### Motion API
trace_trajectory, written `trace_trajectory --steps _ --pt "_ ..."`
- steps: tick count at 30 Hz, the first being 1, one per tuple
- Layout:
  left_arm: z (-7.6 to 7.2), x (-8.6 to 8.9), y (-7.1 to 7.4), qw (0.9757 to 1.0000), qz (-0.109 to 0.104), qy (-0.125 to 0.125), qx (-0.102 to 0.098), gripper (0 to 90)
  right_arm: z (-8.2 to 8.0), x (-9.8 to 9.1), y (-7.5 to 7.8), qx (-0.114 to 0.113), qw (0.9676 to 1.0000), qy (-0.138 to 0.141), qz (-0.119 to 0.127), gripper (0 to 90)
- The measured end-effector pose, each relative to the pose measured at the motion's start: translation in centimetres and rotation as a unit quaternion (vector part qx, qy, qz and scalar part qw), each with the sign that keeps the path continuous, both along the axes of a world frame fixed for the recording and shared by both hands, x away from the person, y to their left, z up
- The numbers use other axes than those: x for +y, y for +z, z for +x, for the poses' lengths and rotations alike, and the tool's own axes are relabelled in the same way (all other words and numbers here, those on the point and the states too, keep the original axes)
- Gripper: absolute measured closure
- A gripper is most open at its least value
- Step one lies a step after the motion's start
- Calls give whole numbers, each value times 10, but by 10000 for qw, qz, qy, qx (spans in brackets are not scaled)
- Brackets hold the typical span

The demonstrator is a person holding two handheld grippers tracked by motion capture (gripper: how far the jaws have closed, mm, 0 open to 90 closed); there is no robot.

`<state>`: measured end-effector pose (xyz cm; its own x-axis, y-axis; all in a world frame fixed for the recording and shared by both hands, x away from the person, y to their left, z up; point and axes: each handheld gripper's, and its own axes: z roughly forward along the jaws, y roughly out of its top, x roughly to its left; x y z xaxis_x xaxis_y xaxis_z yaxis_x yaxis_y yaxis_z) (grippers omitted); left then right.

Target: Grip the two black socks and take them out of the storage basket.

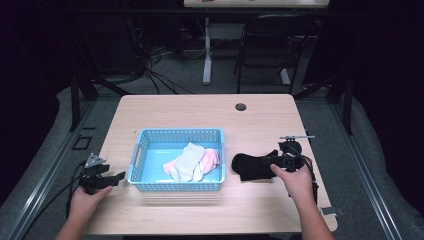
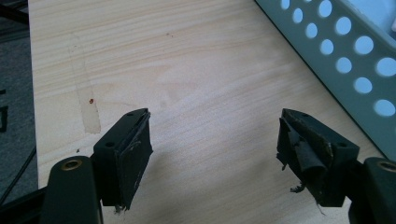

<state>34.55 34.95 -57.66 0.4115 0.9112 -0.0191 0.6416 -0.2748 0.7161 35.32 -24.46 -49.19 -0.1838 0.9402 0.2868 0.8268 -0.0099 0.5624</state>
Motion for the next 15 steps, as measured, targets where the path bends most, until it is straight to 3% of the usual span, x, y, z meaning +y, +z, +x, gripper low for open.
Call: trace_trajectory --steps 8,15 --pt "0 -1 0 10000 -15 2 -1 259 -11 7 -4 -46 9999 78 -112 547" --pt "0 -1 -1 10000 -8 -4 18 259 -8 3 -17 21 10000 -16 -40 480"
